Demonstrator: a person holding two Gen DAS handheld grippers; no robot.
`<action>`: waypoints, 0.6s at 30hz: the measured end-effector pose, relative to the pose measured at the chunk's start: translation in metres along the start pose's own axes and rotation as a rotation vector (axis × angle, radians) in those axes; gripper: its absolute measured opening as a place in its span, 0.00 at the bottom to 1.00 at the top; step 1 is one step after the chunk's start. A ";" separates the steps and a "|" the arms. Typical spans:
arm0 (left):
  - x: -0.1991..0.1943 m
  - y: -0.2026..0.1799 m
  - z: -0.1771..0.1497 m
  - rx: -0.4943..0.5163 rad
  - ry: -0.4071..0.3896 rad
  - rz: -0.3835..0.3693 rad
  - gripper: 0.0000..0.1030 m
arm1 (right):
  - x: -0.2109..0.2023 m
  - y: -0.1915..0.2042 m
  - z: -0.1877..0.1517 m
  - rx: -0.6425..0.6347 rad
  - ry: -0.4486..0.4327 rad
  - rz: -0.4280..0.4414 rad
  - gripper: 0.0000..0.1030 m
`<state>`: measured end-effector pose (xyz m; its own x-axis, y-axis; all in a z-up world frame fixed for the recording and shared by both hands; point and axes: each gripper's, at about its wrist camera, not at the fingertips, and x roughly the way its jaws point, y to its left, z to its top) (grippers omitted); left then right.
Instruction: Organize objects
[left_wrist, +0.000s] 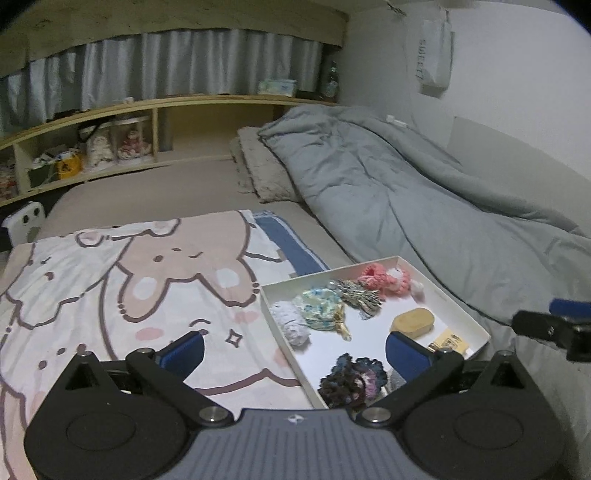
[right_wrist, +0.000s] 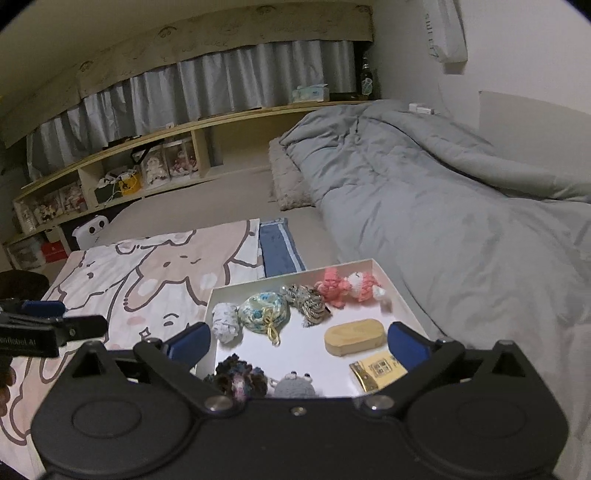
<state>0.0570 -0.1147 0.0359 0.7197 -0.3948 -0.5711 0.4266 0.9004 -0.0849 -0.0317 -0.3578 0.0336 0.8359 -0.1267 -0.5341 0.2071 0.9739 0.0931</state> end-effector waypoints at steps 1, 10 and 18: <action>-0.002 0.001 -0.002 -0.002 0.000 0.012 1.00 | -0.001 0.002 -0.003 -0.003 0.007 -0.012 1.00; -0.015 0.008 -0.022 0.010 0.029 0.049 1.00 | -0.002 0.013 -0.028 0.007 0.040 -0.041 1.00; -0.014 0.009 -0.037 0.031 0.047 0.074 1.00 | -0.002 0.019 -0.045 0.024 0.038 -0.056 1.00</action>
<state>0.0305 -0.0945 0.0132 0.7236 -0.3175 -0.6128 0.3904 0.9205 -0.0160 -0.0526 -0.3310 -0.0008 0.8029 -0.1728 -0.5705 0.2653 0.9606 0.0824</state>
